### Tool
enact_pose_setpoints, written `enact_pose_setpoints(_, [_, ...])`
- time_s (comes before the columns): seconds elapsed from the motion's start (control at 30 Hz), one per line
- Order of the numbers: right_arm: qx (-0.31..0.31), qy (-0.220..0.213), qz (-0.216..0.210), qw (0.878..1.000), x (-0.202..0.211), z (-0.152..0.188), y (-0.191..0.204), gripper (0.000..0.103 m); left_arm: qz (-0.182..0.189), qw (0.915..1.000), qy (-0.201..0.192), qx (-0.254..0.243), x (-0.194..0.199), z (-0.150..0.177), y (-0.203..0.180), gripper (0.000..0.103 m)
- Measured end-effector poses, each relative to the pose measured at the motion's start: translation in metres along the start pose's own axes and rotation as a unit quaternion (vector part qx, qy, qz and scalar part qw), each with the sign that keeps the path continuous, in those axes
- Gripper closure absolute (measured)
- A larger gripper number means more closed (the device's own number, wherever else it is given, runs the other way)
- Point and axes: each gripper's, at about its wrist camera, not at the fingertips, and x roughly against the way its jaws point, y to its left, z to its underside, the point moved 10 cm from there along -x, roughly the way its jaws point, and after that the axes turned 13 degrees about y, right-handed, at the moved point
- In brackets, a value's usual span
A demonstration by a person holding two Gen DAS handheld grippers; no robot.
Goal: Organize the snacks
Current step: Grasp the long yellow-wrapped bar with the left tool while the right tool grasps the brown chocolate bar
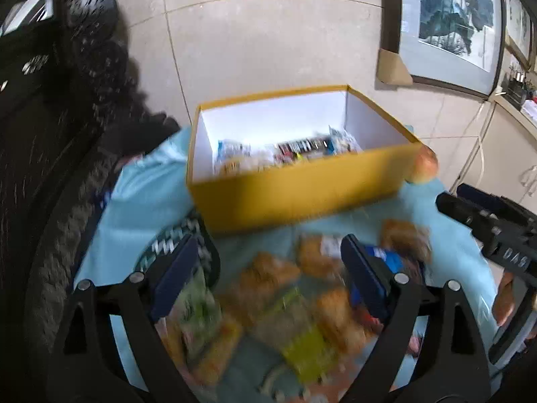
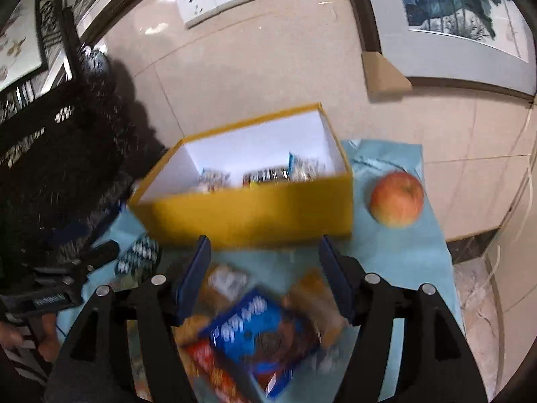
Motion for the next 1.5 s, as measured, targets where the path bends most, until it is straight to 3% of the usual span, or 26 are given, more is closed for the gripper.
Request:
enact_pose_setpoints(0.17, [0.041, 0.042, 0.003, 0.998, -0.004, 0.060, 0.021, 0.036, -0.005, 0.9998, 0.017, -0.008, 0.004, 0.054, -0.006, 0.009])
enact_pose_setpoints(0.3, [0.057, 0.107, -0.005, 0.993, -0.027, 0.104, 0.032, 0.036, -0.015, 0.9993, 0.033, -0.004, -0.001, 0.092, -0.001, 0.007])
enact_pose_setpoints(0.43, [0.047, 0.132, -0.006, 0.990, -0.042, 0.125, 0.031, 0.036, 0.016, 0.9979, 0.052, 0.035, -0.007, 0.117, 0.014, 0.007])
enact_pose_setpoints(0.67, [0.050, 0.149, 0.012, 0.988, -0.064, 0.126, 0.027, 0.043, -0.008, 0.9966, 0.061, 0.055, -0.012, 0.125, 0.041, 0.007])
enact_pose_setpoints(0.7, [0.053, 0.154, 0.012, 0.987, -0.069, 0.128, 0.027, 0.050, -0.008, 0.9965, 0.062, 0.056, -0.013, 0.126, 0.042, 0.007])
enact_pose_setpoints(0.77, [0.063, 0.149, 0.018, 0.987, -0.072, 0.129, 0.029, 0.053, -0.014, 0.9963, 0.065, 0.055, -0.017, 0.129, 0.045, 0.007])
enact_pose_setpoints(0.83, [0.069, 0.145, 0.019, 0.987, -0.073, 0.129, 0.031, 0.070, -0.020, 0.9960, 0.071, 0.050, -0.022, 0.132, 0.047, 0.007])
enact_pose_setpoints(0.93, [0.073, 0.133, -0.011, 0.988, -0.063, 0.127, 0.036, 0.079, -0.036, 0.9956, 0.079, 0.037, -0.031, 0.137, 0.050, 0.006])
enact_pose_setpoints(1.07, [0.042, 0.122, -0.056, 0.990, -0.048, 0.121, 0.031, 0.079, -0.045, 0.9954, 0.083, 0.019, -0.038, 0.141, 0.047, 0.007])
enact_pose_setpoints(1.27, [0.025, 0.125, -0.074, 0.989, -0.042, 0.120, 0.027, 0.079, -0.048, 0.9952, 0.086, 0.003, -0.053, 0.139, 0.038, 0.008])
enact_pose_setpoints(1.4, [0.021, 0.127, -0.081, 0.988, -0.040, 0.121, 0.027, 0.079, -0.044, 0.9932, 0.108, 0.003, -0.072, 0.140, 0.039, 0.028])
enact_pose_setpoints(1.5, [0.021, 0.126, -0.086, 0.988, -0.038, 0.120, 0.027, 0.079, -0.061, 0.9916, 0.114, 0.013, -0.083, 0.137, 0.050, 0.035])
